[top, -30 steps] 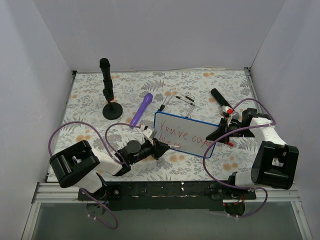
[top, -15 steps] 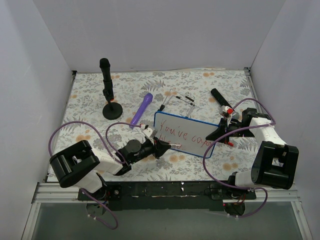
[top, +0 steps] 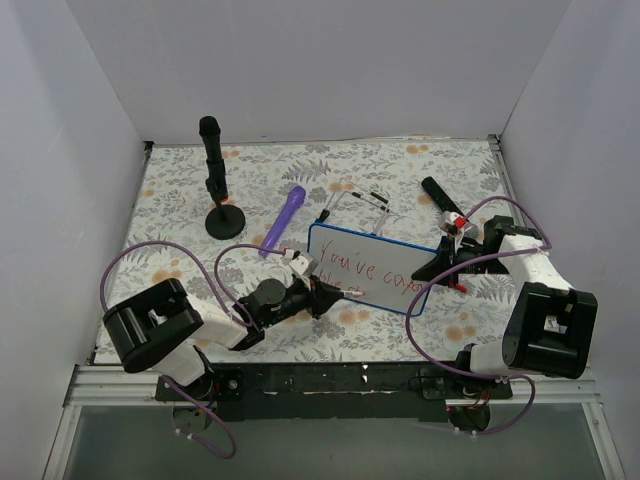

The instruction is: Write a sentence on the whiteboard

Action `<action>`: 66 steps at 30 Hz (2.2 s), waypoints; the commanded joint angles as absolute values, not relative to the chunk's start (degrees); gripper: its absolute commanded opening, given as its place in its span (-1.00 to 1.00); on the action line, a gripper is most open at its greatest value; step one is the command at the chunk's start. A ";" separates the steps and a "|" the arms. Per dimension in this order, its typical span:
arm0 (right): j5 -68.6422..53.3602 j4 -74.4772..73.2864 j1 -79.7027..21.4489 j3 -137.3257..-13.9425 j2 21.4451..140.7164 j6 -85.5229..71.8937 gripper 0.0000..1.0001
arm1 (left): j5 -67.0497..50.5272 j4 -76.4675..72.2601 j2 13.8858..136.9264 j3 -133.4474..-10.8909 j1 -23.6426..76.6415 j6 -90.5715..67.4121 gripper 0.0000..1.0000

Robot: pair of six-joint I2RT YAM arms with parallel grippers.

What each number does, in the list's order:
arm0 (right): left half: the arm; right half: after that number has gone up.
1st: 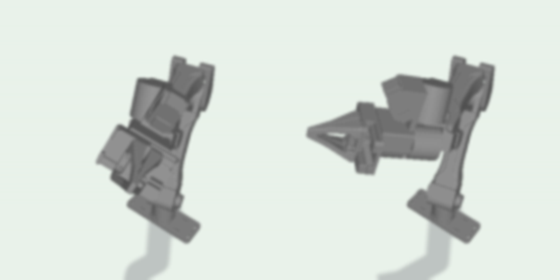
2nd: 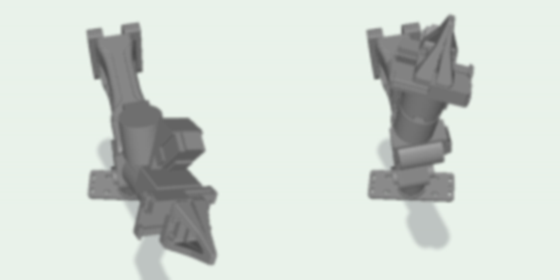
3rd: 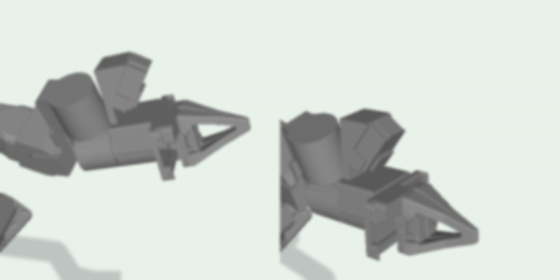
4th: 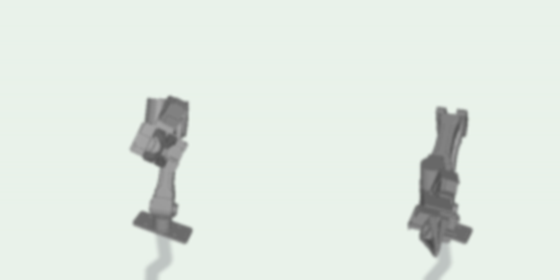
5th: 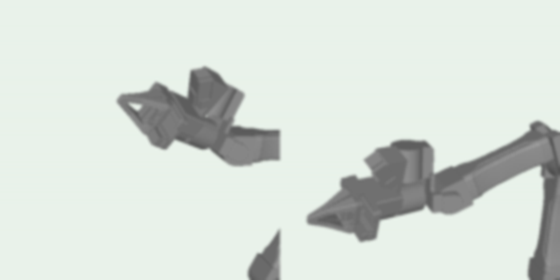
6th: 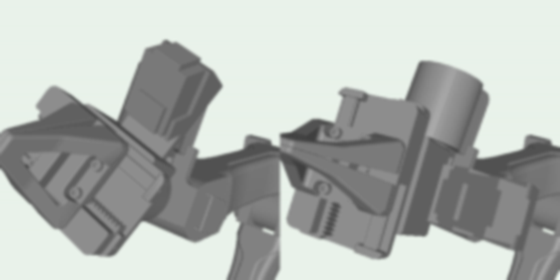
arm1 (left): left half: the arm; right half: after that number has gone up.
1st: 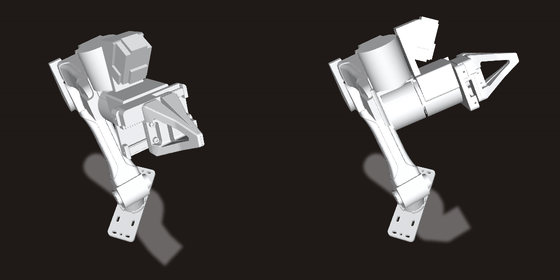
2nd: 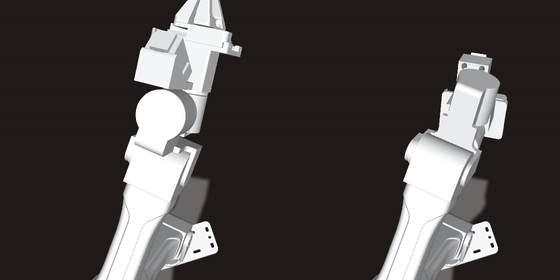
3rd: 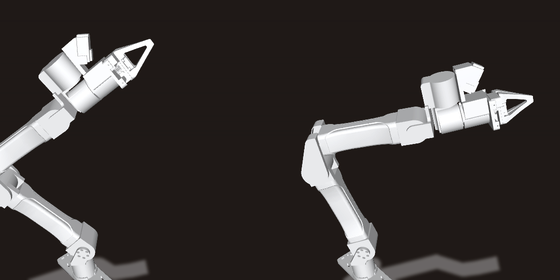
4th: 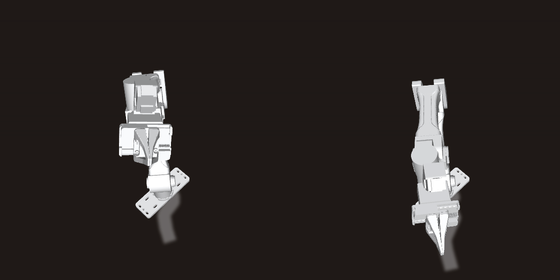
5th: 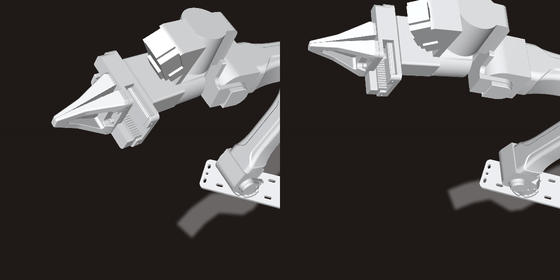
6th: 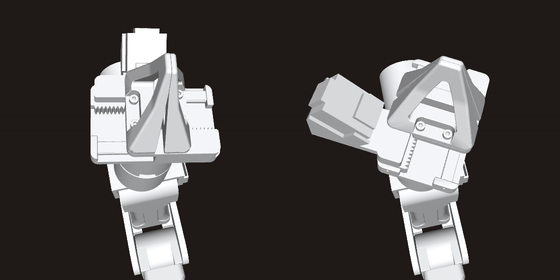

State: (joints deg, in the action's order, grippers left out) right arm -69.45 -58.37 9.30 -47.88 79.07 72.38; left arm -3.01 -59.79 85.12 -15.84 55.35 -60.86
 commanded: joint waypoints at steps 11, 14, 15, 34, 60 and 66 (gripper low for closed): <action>-65.21 -58.10 8.88 -47.46 78.13 72.69 -0.97 | -2.55 -59.24 88.33 -16.79 55.46 -60.29 -1.00; -65.21 -58.01 8.88 -47.37 77.96 72.60 -0.97 | -2.29 -59.06 87.46 -16.96 55.46 -60.12 -1.00; -65.21 -58.09 8.88 -47.37 77.96 72.60 -0.97 | -2.11 -58.98 86.93 -17.14 55.55 -60.12 -1.00; -65.21 -58.09 8.88 -47.37 77.87 72.60 -0.97 | -1.93 -58.09 84.02 -19.33 55.46 -59.59 -1.00; -65.21 -57.92 8.88 -47.29 77.78 72.69 -0.97 | -9.23 -53.70 73.39 -12.66 55.46 -60.12 -1.00; -65.30 -57.92 8.88 -47.11 77.43 72.86 -0.97 | -7.65 -55.02 70.75 -8.53 55.46 -62.05 -1.00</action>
